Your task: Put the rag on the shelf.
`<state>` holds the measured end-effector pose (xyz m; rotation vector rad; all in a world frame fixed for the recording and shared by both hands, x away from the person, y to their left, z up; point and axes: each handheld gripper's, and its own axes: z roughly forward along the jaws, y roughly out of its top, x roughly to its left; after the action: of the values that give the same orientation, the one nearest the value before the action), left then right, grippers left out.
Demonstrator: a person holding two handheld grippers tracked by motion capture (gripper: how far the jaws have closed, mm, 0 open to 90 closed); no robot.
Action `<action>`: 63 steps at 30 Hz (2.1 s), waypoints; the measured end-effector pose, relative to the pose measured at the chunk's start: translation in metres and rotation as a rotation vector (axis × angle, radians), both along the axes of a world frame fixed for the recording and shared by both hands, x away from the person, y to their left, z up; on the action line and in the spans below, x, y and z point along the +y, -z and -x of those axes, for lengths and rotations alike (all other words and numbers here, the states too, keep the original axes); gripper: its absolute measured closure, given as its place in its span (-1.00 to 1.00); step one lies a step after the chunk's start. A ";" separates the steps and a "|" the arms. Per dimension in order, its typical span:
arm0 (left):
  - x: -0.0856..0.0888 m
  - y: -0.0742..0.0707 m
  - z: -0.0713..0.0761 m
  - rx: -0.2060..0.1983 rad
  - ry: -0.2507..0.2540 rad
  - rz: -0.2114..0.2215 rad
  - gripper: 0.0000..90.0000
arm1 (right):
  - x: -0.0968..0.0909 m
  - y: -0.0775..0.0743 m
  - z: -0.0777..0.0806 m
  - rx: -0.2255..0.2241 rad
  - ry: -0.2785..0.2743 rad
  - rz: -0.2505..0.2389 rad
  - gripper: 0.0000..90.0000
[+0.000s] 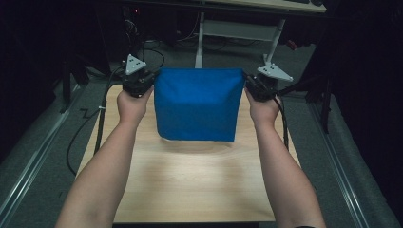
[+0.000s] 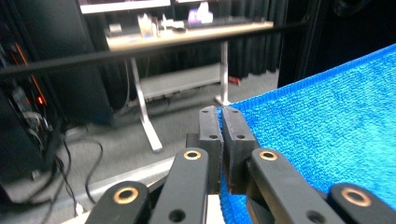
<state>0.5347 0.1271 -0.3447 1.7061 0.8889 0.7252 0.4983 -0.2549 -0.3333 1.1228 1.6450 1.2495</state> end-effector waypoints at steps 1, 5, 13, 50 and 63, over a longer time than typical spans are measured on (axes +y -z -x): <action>-0.001 0.007 -0.003 0.026 -0.003 -0.011 0.96 | 0.001 0.010 -0.006 0.041 0.001 -0.002 0.98; -0.002 0.040 -0.008 0.116 -0.005 -0.010 0.96 | 0.001 0.032 -0.011 0.096 -0.002 -0.005 0.98; 0.000 0.080 -0.003 0.204 0.031 -0.014 0.96 | 0.001 0.067 -0.014 0.185 -0.006 0.026 0.98; -0.010 0.154 0.026 0.327 0.121 0.012 0.96 | 0.026 0.145 -0.012 0.325 -0.101 -0.030 0.96; -0.014 0.156 0.031 0.334 0.128 -0.023 0.96 | 0.029 0.162 -0.020 0.370 -0.115 -0.079 0.96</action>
<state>0.5037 0.1134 -0.5005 1.9190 0.9893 0.3706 0.5180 -0.2256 -0.4956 1.3887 1.9705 1.2411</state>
